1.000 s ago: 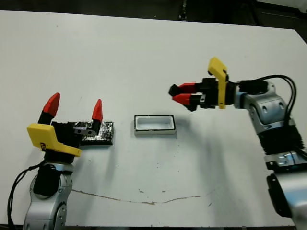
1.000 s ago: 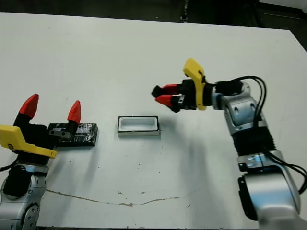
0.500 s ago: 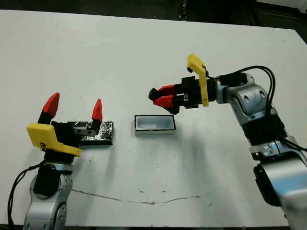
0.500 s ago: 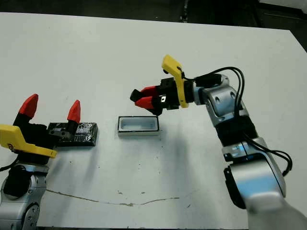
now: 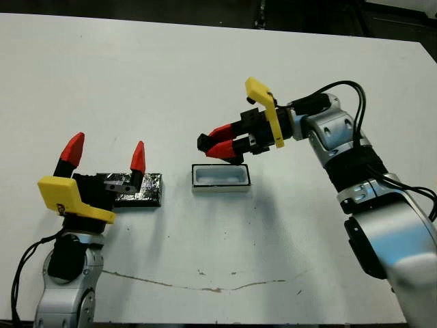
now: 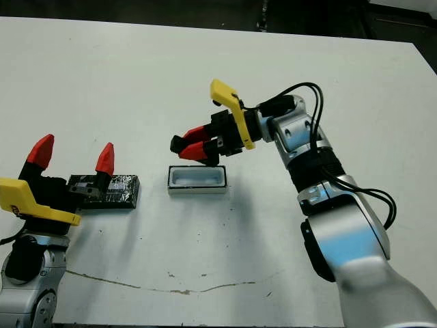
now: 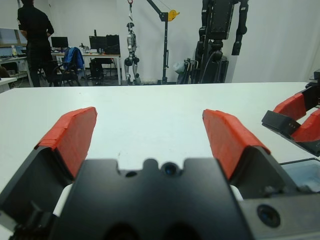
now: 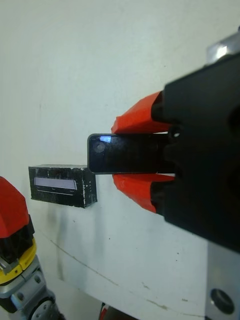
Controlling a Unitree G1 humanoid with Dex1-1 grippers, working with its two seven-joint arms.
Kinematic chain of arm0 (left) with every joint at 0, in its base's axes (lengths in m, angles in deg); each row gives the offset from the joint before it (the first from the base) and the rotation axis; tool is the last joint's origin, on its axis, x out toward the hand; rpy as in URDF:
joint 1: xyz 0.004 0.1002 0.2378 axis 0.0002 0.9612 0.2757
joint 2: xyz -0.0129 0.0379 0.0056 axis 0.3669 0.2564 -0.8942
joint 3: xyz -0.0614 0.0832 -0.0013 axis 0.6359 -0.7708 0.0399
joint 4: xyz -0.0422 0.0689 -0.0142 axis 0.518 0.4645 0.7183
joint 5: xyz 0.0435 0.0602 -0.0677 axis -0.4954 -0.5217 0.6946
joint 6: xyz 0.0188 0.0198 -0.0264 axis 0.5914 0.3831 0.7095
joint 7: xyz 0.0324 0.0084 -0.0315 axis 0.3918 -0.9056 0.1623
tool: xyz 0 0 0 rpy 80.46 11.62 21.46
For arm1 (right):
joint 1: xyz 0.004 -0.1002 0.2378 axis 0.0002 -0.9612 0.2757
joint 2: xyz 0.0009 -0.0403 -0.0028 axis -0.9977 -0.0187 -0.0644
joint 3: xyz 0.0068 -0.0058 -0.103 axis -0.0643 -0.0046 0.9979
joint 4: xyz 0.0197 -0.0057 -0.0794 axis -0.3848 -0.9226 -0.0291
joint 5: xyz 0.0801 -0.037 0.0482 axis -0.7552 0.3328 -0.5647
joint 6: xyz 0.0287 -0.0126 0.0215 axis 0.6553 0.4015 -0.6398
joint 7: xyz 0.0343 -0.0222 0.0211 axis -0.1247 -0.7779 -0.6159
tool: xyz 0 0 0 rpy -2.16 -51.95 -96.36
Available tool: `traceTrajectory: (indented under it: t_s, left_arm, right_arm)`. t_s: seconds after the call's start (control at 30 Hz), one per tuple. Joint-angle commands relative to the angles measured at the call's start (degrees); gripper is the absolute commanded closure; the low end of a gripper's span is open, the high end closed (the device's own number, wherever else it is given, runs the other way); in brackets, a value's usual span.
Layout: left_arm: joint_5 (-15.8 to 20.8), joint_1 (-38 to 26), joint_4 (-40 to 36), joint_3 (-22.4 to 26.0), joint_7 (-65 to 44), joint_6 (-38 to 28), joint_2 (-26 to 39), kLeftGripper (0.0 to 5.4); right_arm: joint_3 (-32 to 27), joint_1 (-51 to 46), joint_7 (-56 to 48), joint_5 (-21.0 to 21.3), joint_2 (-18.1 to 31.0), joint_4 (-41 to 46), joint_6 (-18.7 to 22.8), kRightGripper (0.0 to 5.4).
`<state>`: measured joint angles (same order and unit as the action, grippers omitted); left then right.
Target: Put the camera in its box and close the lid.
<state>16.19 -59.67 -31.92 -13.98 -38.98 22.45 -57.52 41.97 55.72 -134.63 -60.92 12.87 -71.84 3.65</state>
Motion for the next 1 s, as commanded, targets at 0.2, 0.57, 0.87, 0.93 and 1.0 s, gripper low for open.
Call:
traceTrajectory:
  t_s: [0.2, 0.57, 0.87, 0.93, 1.0]
  left_arm:
    - [-0.3, 0.8, -0.3, 0.1, 0.3, 0.5, -0.2, 0.00]
    - [-0.4, 1.0, -0.3, 0.0, 0.4, 0.5, -0.6, 0.00]
    - [-0.7, 0.9, -0.1, 0.0, 0.2, 0.3, -0.5, 0.00]
    - [-0.5, 0.9, 0.1, 0.0, 0.1, 0.1, -0.6, 0.00]
    - [-0.3, 0.9, 0.0, 0.1, 0.2, 0.2, -0.8, 0.00]
  right_arm:
    - [1.0, 0.0, 0.1, 2.4, -0.2, 0.5, -1.8, 3.74]
    - [1.0, -1.9, 0.5, 2.8, -0.2, 1.7, -2.0, 3.74]
    - [1.5, -3.0, 1.1, 3.9, -0.1, 3.0, -1.6, 3.74]
    - [1.8, -3.2, 1.1, 4.2, 0.0, 3.0, -1.8, 3.74]
    - [1.9, -3.4, 1.2, 4.4, 0.0, 3.0, -1.8, 3.74]
